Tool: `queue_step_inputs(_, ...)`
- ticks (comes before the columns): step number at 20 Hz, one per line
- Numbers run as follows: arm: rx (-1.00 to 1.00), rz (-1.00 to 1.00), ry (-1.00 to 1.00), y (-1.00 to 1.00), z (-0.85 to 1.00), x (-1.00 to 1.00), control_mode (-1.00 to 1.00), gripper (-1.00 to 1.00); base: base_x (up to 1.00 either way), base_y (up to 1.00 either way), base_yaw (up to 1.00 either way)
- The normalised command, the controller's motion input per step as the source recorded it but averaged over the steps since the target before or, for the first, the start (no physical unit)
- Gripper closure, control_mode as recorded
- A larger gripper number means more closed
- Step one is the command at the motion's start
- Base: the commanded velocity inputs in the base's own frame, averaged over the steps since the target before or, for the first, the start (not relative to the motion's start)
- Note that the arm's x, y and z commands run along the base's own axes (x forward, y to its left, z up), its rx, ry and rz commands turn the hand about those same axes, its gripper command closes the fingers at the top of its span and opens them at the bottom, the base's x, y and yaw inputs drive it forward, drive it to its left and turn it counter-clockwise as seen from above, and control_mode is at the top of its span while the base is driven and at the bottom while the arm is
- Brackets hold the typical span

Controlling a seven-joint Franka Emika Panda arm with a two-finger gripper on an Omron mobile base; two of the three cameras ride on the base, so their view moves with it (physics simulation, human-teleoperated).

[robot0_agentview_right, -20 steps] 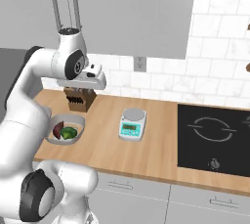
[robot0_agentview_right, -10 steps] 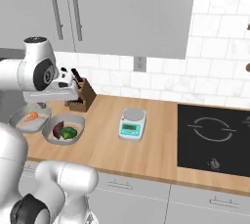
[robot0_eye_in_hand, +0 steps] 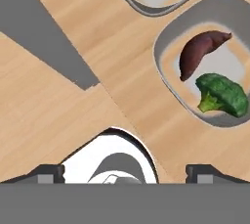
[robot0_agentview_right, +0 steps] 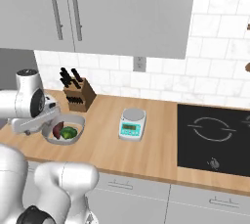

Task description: Take the meat container that has the shrimp and place it on the second highest rack of the freezer. Then take the vegetable container that has the potato and broccoli and place it on the highest rack of the freezer.

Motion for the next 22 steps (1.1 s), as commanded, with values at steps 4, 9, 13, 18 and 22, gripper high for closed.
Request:
queue_step_inputs(4,-0.04,0.3,0.12,0.84,-0.15,0.47,-1.0,-1.0,0.0,0.0,0.0)
queue_step_inputs(9,-0.13,0.23,0.18,1.0,-0.12,0.88,-1.0,-1.0,0.0,0.0,0.0)
queue_step_inputs(13,-0.09,0.24,0.2,0.64,-0.26,0.88,-1.0,-1.0,0.0,0.0,0.0)
queue_step_inputs(18,-0.13,0.19,0.14,0.56,-0.34,0.58,-1.0,-1.0,0.0,0.0,0.0)
queue_step_inputs(22,-0.15,0.07,-0.06,0.39,-0.3,0.04,-1.0,-1.0,0.0,0.0,0.0)
